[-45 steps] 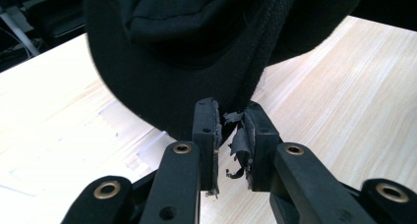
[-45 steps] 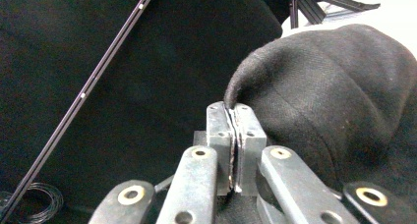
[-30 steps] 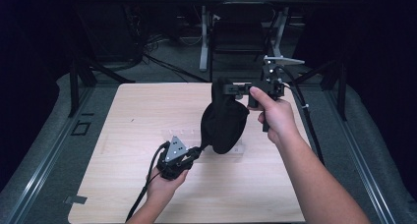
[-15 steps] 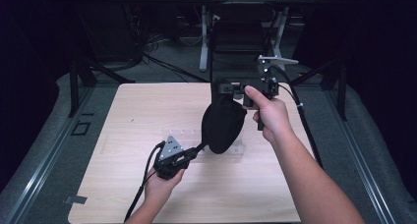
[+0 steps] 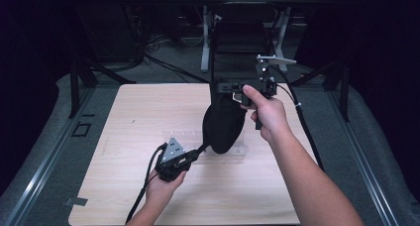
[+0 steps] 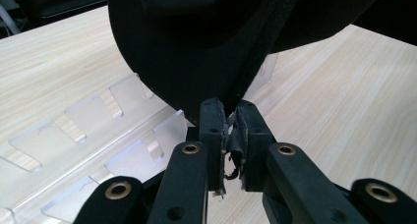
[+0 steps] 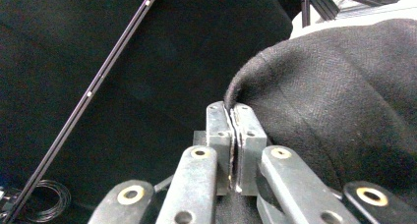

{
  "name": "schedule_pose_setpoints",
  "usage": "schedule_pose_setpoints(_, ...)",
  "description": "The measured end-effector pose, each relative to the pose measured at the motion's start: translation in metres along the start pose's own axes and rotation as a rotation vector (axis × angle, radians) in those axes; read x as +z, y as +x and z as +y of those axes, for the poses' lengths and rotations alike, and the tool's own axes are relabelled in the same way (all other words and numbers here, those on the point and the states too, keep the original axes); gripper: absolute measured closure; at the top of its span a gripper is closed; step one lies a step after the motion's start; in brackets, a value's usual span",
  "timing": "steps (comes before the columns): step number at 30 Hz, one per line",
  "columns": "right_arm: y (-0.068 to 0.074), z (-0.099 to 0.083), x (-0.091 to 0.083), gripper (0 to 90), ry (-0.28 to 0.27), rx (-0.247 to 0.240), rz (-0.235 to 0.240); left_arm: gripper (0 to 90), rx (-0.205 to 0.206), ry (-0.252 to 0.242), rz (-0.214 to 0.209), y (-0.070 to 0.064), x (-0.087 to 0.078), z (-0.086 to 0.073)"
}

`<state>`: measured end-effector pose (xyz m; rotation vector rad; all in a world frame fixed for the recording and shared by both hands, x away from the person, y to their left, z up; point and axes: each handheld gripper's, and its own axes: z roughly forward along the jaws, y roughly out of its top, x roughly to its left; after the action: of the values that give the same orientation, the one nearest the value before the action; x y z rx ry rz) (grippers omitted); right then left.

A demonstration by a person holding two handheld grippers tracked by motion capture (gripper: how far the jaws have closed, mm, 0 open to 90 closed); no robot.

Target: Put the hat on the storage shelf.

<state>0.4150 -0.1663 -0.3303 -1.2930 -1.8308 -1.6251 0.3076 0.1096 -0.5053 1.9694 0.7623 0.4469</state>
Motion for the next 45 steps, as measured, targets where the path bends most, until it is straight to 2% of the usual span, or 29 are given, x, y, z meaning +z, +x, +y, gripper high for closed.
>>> schedule_pose_setpoints(5,0.0,0.0,0.004,87.7,-0.002,0.003,0.01,74.6,0.004,-0.028,-0.005,-0.002,-0.002,0.004)
schedule_pose_setpoints(7,0.001,0.0,0.006,87.7,0.002,0.005,0.009,72.4,0.02,-0.018,0.009,-0.003,-0.001,0.006)
schedule_pose_setpoints(8,0.001,0.0,0.007,87.6,-0.001,0.003,0.01,72.1,0.042,-0.007,0.025,-0.005,0.0,0.008)
schedule_pose_setpoints(12,0.001,0.0,0.009,87.7,0.003,0.005,0.012,79.7,0.098,0.02,0.056,-0.008,0.005,0.008)
schedule_pose_setpoints(17,0.002,0.001,0.011,87.3,0.013,0.0,0.013,82.5,0.105,0.024,0.058,-0.007,0.005,0.007)
schedule_pose_setpoints(23,0.008,0.0,0.014,84.8,0.027,-0.027,0.009,83.3,0.118,0.034,0.068,-0.008,0.004,0.005)
schedule_pose_setpoints(26,0.011,0.001,0.011,81.0,-0.007,-0.031,0.021,83.4,0.115,0.034,0.067,-0.007,0.003,0.004)
schedule_pose_setpoints(30,0.015,0.003,0.001,80.5,-0.017,-0.059,-0.007,84.2,0.095,0.041,0.072,-0.004,0.003,0.001)
schedule_pose_setpoints(34,0.017,0.004,-0.009,80.2,-0.024,-0.08,-0.025,84.6,0.103,0.049,0.088,-0.004,0.003,-0.005)
schedule_pose_setpoints(39,0.016,0.001,-0.019,77.3,-0.022,-0.106,-0.066,84.5,0.093,0.059,0.085,-0.001,0.003,-0.011)
schedule_pose_setpoints(42,0.014,-0.001,-0.025,77.0,-0.032,-0.112,-0.084,84.4,0.075,0.063,0.081,0.001,0.003,-0.015)
schedule_pose_setpoints(45,0.012,-0.002,-0.032,76.6,-0.045,-0.109,-0.089,84.3,0.031,0.075,0.062,0.006,0.005,-0.022)
